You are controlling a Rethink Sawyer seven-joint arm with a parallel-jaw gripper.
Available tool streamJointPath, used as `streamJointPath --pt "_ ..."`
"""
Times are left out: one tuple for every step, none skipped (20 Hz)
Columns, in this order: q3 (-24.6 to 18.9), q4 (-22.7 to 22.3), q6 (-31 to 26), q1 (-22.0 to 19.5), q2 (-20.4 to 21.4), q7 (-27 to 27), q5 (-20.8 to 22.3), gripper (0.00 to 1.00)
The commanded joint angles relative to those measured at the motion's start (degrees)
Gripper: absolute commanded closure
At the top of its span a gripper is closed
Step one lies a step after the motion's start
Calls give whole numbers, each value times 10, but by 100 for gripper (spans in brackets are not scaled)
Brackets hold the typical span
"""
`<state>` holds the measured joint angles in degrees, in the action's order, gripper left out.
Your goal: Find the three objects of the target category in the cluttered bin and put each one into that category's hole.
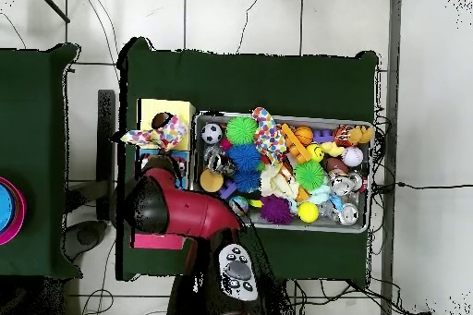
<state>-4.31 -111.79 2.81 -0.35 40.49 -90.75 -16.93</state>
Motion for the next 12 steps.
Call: streamJointPath --pt "-35 42 37 -19 -15 -157 -34 100" --pt "-40 42 39 -21 -14 -160 -34 100" --pt "-46 43 40 -24 -14 -163 -35 100" --pt "-47 46 39 -24 -15 -162 -36 100" --pt "-50 48 40 -26 -16 -162 -36 100" --pt "-51 49 41 -26 -17 -162 -37 100" --pt "-51 51 44 -26 -19 -161 -36 100" --pt "-52 52 45 -27 -20 -161 -35 100" --pt "-56 52 51 -30 -23 -162 -32 100" --pt "-59 53 53 -32 -23 -162 -30 100" --pt "-60 55 53 -33 -25 -161 -30 100" --pt "-59 57 51 -31 -25 -160 -32 100"
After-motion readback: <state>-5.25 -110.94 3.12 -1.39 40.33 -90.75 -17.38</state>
